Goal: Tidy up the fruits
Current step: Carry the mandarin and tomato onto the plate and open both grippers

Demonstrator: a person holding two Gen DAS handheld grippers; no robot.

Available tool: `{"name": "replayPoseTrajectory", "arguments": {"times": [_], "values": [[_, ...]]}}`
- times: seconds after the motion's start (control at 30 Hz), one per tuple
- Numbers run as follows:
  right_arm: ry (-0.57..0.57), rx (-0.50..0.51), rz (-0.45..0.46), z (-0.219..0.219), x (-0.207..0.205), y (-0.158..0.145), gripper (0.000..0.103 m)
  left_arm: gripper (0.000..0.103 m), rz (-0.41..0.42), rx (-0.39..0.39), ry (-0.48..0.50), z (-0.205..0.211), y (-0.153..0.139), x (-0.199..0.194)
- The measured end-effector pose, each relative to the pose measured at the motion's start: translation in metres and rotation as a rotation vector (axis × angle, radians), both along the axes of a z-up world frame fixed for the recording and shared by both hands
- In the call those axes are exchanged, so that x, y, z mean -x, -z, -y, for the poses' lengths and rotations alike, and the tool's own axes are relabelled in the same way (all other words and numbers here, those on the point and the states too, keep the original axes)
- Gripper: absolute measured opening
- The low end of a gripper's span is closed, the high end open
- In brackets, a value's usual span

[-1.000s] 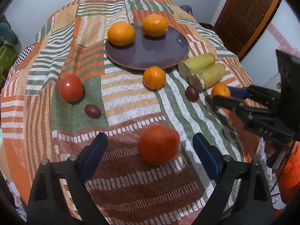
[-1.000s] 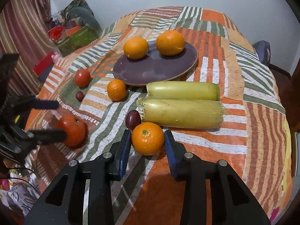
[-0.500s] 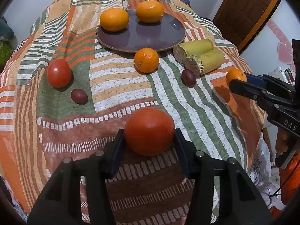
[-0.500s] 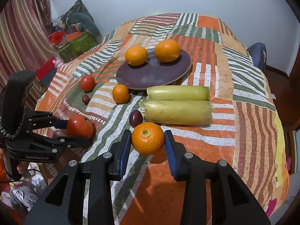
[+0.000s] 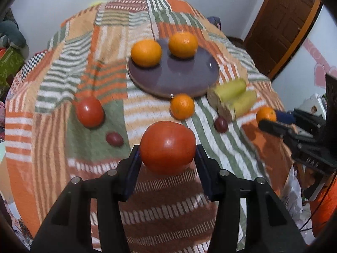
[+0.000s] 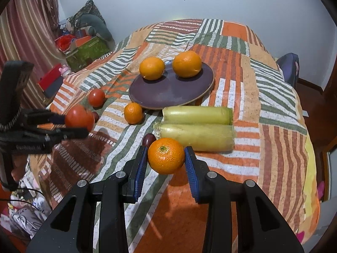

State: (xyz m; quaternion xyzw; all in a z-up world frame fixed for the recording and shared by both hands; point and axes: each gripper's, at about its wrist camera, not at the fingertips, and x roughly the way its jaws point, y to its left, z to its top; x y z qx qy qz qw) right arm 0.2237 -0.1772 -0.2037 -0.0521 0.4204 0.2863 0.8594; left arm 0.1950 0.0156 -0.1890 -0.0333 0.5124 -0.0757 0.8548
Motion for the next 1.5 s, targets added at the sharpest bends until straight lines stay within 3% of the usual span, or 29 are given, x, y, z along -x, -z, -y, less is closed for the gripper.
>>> {"name": "replayPoseTrajectory", "arguments": {"times": [0.43, 0.97, 1.5], "values": [[-0.019, 0.016, 0.041, -0.020, -0.036, -0.008, 0.033, 0.051, 0.071, 0.005, -0.038, -0.022, -0.015, -0.051], [-0.011, 0.088, 0.072, -0.030, -0.104, -0.001, 0.033, 0.051, 0.031, 0.022, -0.043, -0.037, 0.019, -0.129], [-0.016, 0.178, 0.062, -0.039, -0.155, 0.013, 0.033, 0.051, -0.018, 0.016, -0.006, -0.032, 0.051, -0.153]]}}
